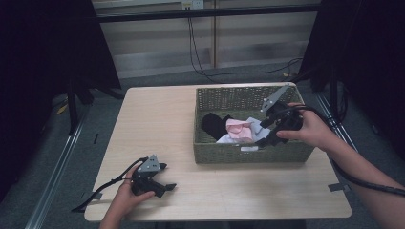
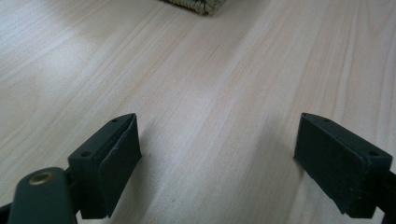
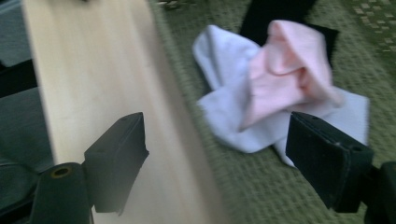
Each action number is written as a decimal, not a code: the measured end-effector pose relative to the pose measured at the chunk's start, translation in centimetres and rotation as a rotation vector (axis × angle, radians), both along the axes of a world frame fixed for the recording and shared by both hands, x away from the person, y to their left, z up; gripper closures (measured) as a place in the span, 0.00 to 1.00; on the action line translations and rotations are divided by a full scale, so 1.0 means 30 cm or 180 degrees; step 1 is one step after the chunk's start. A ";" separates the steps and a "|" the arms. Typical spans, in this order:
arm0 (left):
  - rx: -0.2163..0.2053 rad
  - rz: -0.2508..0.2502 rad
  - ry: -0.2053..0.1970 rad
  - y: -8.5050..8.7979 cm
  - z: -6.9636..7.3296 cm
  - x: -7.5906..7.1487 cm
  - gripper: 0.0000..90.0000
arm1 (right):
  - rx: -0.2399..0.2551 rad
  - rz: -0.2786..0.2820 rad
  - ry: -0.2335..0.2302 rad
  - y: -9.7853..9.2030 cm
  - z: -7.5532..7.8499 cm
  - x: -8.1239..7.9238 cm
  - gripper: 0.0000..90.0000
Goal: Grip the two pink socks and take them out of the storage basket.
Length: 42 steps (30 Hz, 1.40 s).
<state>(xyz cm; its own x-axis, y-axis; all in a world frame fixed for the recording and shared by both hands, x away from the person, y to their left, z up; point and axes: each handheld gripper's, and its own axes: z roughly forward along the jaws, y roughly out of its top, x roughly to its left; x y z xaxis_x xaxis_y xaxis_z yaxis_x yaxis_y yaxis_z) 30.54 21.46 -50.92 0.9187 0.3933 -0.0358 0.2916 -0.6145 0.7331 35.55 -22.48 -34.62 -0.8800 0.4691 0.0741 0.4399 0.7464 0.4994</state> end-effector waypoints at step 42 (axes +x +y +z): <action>0.0021 -0.0019 0.0002 0.001 0.002 0.001 0.15 | -0.0423 -0.0463 0.0155 0.120 -0.223 0.314 0.83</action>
<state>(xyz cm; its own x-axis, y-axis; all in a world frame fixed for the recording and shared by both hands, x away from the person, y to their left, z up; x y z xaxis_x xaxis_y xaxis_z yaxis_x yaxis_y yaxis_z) 30.58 21.49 -50.87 0.9210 0.3880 -0.0338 0.2883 -0.6209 0.7289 44.96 -18.89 -41.31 -0.7991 0.5996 0.0439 0.5692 0.7311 0.3761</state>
